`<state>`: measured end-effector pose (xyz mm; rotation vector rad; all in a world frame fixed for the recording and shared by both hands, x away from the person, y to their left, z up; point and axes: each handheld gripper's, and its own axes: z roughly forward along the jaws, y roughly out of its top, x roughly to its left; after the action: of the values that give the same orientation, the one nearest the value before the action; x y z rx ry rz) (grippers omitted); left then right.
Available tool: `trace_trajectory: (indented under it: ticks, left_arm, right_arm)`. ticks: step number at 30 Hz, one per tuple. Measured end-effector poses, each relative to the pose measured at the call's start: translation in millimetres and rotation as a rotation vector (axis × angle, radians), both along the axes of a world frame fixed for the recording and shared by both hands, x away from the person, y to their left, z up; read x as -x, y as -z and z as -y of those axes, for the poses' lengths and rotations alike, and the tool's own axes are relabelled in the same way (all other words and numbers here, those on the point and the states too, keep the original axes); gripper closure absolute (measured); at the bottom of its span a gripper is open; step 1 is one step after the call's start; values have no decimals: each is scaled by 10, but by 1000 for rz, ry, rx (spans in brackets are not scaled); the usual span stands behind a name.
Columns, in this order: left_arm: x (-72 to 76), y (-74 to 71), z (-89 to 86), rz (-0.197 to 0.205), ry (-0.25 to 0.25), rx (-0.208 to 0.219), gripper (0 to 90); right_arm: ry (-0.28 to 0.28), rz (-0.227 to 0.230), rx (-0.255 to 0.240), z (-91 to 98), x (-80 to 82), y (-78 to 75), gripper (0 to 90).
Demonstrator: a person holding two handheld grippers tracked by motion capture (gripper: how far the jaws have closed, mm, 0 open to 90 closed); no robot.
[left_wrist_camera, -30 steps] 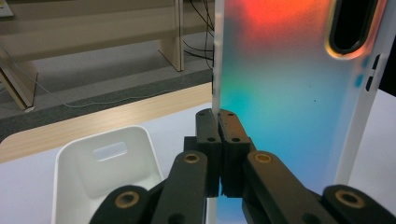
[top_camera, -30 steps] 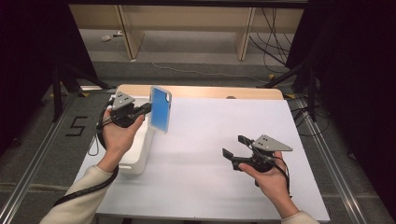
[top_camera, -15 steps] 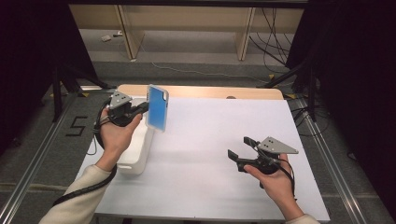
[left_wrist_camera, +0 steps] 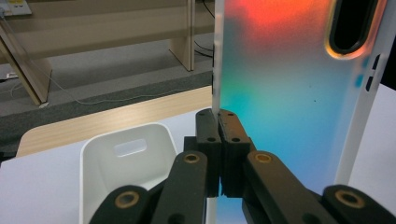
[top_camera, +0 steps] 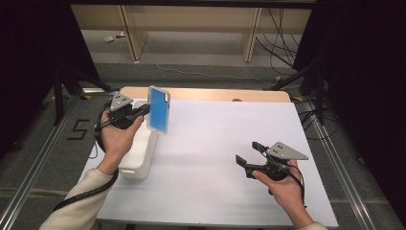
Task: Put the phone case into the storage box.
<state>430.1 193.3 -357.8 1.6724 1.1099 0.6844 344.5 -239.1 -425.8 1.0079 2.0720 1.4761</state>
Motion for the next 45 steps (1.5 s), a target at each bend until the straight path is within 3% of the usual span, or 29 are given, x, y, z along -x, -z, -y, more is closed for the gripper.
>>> trace_trajectory:
  ticks: [14, 22, 27, 31, 32, 35, 45]
  left_arm:
    - [-13, -19, -58, 9, -17, 1, 882]
    - [-26, -19, -81, 22, -29, -14, 883]
    - [-28, -19, -89, 18, -40, -6, 882]
    - [-39, -21, -110, 21, -54, -5, 882]
    - [-41, -22, -118, 20, -55, -6, 882]
    - [-50, -25, -140, 19, -62, -2, 882]
    - [-79, -24, -217, 20, -92, 7, 882]
  right_arm:
    - [7, 11, -36, 2, 12, 18, 190]
    - [5, 22, -28, 17, 18, 30, 190]
    - [6, 8, -30, 24, 29, 27, 190]
    - [10, 25, -35, 21, 21, 38, 189]
    - [19, 18, -15, 37, 31, 24, 189]
    - [20, 14, -14, 47, 37, 23, 189]
    - [25, 21, -32, 55, 43, 44, 188]
